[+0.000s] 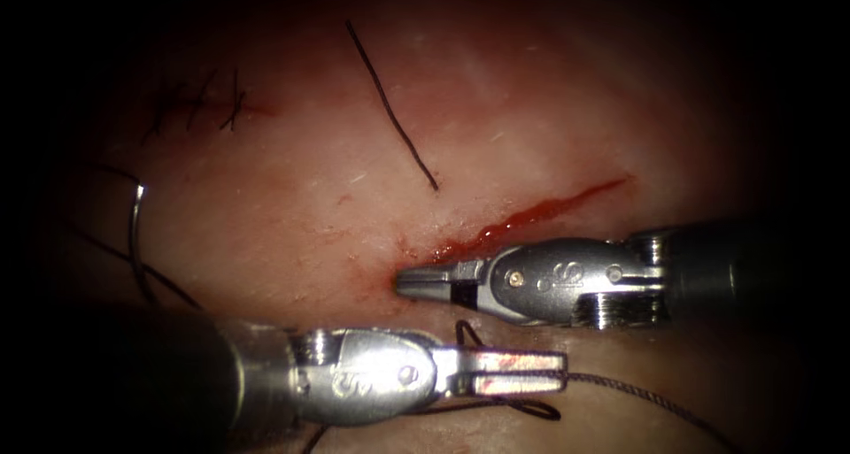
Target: Wound Closure
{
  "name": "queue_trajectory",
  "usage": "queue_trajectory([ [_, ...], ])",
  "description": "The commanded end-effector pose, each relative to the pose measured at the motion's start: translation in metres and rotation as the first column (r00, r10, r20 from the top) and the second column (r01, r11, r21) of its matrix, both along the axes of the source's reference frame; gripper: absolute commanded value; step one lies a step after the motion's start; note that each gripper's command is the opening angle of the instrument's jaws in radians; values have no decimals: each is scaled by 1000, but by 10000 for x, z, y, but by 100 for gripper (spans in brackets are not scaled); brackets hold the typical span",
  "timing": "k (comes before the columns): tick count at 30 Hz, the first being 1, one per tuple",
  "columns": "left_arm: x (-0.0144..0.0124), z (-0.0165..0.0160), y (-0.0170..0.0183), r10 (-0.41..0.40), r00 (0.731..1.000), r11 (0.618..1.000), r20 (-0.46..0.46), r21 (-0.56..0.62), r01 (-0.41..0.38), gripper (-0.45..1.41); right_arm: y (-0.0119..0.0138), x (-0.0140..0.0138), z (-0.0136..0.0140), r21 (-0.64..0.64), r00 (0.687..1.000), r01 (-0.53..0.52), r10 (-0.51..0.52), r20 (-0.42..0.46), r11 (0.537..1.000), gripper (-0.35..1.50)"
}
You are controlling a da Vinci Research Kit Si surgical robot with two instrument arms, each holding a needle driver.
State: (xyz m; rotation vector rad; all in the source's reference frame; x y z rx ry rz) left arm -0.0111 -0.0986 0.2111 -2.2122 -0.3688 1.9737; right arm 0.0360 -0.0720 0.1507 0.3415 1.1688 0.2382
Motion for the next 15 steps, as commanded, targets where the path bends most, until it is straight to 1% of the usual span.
queue_trajectory([
  [1,-4,9,-7,1,1000,1000,17,13,-1,-45,-11,7,3,24,1000,5,-4,-16,1000,-35],
  [4,2,21,6,4,999,1000,43,24,-5,-45,-15,7,7,69,999,33,-31,-41,997,-35],
  [9,7,27,19,9,998,1000,62,28,-11,-45,-21,8,12,104,996,75,-69,-57,992,-35],
  [11,11,30,27,18,996,999,82,28,-20,-45,-21,7,12,125,992,109,-100,-80,986,-35],
  [13,16,40,37,54,992,998,114,23,-57,-45,-25,4,15,157,981,165,-145,-128,974,-35],
  [15,17,43,40,60,991,998,120,21,-63,-45,-27,4,17,170,978,177,-153,-143,969,-35],
])
